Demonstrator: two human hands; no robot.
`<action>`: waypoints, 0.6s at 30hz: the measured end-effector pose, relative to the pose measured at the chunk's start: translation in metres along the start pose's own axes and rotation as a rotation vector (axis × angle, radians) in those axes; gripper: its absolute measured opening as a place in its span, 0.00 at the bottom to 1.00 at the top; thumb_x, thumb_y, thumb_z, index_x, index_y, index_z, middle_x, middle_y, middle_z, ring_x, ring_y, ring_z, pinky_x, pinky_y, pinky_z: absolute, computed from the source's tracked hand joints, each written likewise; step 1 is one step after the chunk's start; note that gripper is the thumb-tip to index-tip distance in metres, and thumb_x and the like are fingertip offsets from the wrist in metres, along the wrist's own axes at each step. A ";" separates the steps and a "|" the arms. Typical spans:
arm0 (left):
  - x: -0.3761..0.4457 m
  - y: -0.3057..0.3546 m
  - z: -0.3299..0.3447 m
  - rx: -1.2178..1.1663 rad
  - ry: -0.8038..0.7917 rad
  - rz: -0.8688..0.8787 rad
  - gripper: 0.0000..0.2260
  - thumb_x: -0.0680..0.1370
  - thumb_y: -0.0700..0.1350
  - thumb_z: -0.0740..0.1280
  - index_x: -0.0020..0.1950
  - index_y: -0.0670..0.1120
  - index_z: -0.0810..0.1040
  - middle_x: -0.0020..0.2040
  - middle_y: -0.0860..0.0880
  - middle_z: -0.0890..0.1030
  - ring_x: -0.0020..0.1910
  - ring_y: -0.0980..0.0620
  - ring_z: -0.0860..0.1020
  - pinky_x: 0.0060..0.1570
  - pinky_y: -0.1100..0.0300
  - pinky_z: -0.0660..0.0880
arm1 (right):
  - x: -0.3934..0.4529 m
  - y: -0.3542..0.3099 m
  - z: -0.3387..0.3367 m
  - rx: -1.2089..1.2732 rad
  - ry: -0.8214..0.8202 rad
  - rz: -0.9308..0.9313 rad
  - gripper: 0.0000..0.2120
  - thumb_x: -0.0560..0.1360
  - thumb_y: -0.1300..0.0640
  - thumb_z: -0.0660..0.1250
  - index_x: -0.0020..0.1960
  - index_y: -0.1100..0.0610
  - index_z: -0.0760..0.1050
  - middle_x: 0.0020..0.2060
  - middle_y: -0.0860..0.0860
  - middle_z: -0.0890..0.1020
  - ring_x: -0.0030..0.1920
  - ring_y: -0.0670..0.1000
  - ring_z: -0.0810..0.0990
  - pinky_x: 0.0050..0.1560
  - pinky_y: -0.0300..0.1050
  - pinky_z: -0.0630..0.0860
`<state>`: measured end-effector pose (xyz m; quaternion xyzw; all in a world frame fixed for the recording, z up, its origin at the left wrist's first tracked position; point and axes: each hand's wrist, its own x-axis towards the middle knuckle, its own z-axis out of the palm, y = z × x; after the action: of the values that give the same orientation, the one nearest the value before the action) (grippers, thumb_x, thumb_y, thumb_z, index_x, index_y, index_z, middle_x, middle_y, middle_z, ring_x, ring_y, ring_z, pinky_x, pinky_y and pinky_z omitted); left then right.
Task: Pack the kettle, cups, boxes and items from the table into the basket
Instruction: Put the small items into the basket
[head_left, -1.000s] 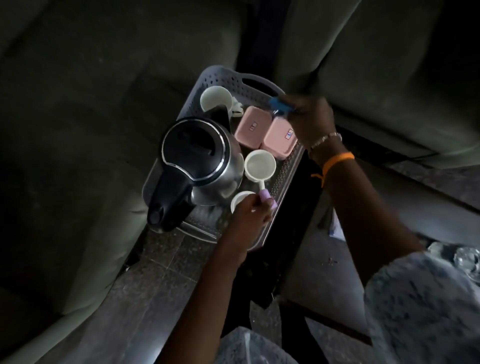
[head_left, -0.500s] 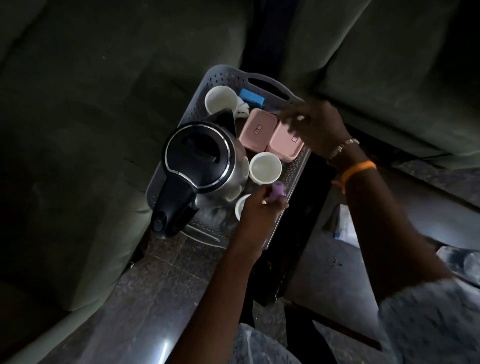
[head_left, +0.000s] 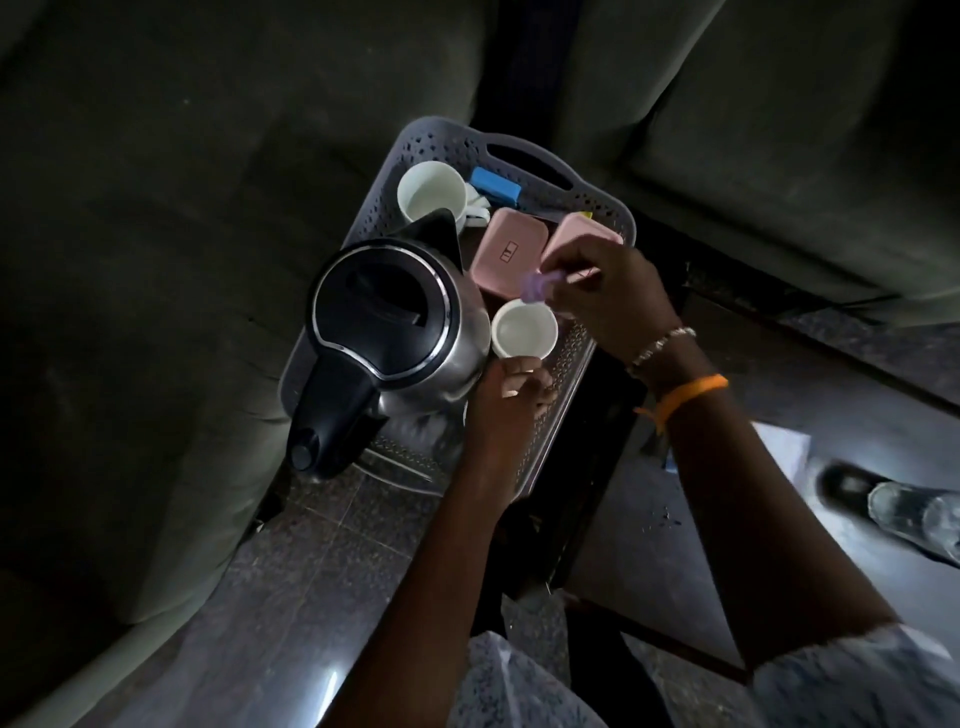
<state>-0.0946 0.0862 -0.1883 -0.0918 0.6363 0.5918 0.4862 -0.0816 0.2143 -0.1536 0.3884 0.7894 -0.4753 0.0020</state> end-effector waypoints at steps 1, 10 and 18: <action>0.001 -0.001 -0.002 0.013 -0.005 0.005 0.10 0.78 0.32 0.58 0.42 0.46 0.70 0.38 0.48 0.75 0.31 0.59 0.76 0.35 0.70 0.73 | 0.008 -0.004 0.008 -0.027 0.016 -0.014 0.07 0.72 0.63 0.67 0.50 0.61 0.79 0.49 0.58 0.83 0.48 0.55 0.82 0.51 0.49 0.78; 0.005 -0.009 -0.013 0.107 0.040 0.001 0.14 0.78 0.32 0.57 0.38 0.48 0.72 0.36 0.49 0.76 0.33 0.58 0.75 0.30 0.75 0.72 | 0.057 -0.021 0.051 -0.074 0.029 -0.013 0.12 0.73 0.63 0.66 0.56 0.58 0.79 0.55 0.54 0.83 0.55 0.51 0.80 0.49 0.31 0.68; 0.001 -0.016 -0.002 0.062 0.052 0.002 0.13 0.77 0.31 0.57 0.37 0.45 0.71 0.35 0.47 0.74 0.29 0.58 0.74 0.27 0.74 0.70 | -0.007 0.013 0.025 0.323 0.086 0.106 0.10 0.72 0.71 0.61 0.49 0.66 0.79 0.45 0.62 0.82 0.46 0.59 0.83 0.53 0.52 0.80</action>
<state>-0.0848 0.0802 -0.1999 -0.0914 0.6668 0.5698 0.4716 -0.0781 0.1942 -0.1744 0.4449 0.6805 -0.5781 -0.0689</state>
